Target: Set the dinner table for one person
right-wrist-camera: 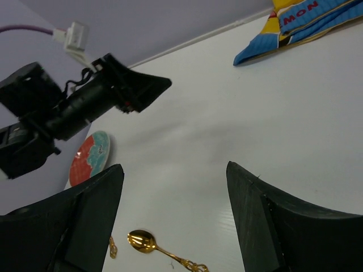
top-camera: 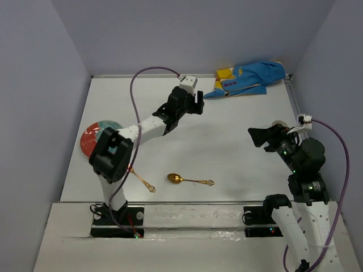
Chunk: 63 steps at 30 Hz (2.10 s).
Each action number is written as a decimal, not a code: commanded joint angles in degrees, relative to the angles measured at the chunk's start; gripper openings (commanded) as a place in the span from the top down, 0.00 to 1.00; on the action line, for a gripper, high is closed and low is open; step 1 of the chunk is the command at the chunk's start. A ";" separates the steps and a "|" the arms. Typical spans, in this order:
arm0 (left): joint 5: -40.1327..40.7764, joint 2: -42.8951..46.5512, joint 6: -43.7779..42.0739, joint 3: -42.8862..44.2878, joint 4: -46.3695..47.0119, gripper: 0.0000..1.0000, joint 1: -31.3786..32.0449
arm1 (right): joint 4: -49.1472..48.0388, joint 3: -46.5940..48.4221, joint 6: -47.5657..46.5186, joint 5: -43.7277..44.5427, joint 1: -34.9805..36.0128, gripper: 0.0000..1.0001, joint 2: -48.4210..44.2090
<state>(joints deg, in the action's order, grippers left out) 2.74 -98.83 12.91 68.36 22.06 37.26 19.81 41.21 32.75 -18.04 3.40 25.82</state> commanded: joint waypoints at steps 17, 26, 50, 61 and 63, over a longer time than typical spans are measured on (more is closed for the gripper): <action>0.77 -38.28 47.33 39.50 -1.07 0.05 -3.77 | -10.94 -3.50 0.03 -1.82 0.20 0.23 3.97; 2.36 -45.92 67.68 44.49 2.64 0.09 -3.77 | -11.29 -3.95 -1.55 -0.85 0.20 0.23 5.81; 3.14 -59.29 77.71 65.50 -11.34 0.63 -4.91 | -11.02 -2.71 -3.05 0.46 0.20 0.23 9.68; 3.32 -53.49 60.86 69.61 -11.16 1.00 -10.00 | -13.21 -2.72 -2.26 0.64 0.20 0.23 12.93; 2.62 -54.54 56.11 83.55 -15.11 1.00 -12.20 | -15.93 -2.72 -1.03 0.03 0.20 0.23 14.94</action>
<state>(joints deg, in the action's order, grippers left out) 4.47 -158.60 80.97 133.36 8.29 30.09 10.87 37.52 30.76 -17.80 3.44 38.39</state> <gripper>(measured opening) 0.026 0.773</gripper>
